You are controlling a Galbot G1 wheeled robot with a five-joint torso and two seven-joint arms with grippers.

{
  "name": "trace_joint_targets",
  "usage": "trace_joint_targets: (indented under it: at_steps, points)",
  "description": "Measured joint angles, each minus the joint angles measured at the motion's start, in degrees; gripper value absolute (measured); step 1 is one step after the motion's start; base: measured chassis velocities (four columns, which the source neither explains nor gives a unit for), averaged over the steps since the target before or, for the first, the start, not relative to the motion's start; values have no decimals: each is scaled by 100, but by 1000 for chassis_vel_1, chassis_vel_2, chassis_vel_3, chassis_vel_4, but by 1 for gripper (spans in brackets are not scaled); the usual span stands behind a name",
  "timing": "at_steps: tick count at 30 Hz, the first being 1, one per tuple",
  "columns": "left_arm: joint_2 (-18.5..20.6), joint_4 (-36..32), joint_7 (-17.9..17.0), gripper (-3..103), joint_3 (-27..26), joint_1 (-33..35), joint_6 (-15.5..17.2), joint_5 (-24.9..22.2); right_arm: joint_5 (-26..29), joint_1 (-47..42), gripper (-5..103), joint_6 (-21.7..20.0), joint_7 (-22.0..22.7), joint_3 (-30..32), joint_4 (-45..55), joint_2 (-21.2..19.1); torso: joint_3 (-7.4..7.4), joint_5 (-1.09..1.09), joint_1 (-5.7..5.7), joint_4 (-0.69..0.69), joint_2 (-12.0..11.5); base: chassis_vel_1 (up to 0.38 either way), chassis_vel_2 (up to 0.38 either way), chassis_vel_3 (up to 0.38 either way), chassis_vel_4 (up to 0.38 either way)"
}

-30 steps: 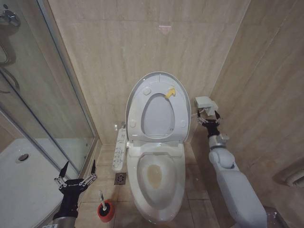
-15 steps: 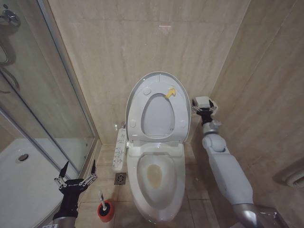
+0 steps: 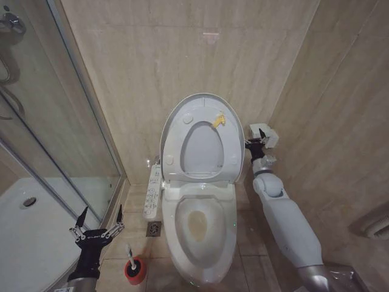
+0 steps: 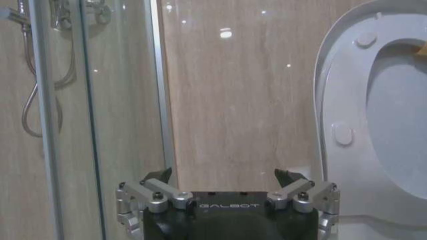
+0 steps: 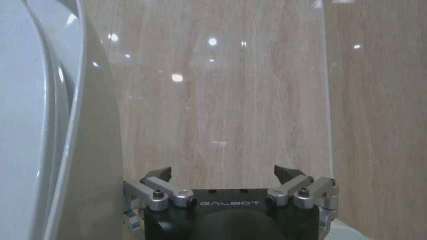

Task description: Open the toilet lid, clean the toilet bowl with a toilet brush, close the toilet lid, and flush.

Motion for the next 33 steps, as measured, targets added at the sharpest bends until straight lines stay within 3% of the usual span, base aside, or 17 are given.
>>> trace_joint_targets:
  at_steps: [11,33]
  points:
    - [0,0,0,100,0,0,0,0,303,-1024,100,-130,76,47,1028,-209,0,0,0,3,0,0,0,0,0]
    - [0,0,0,100,-1,-1,0,0,252,-3186,100,-191,175,561,2531,-27,-1,0,0,2,0,0,0,0,0]
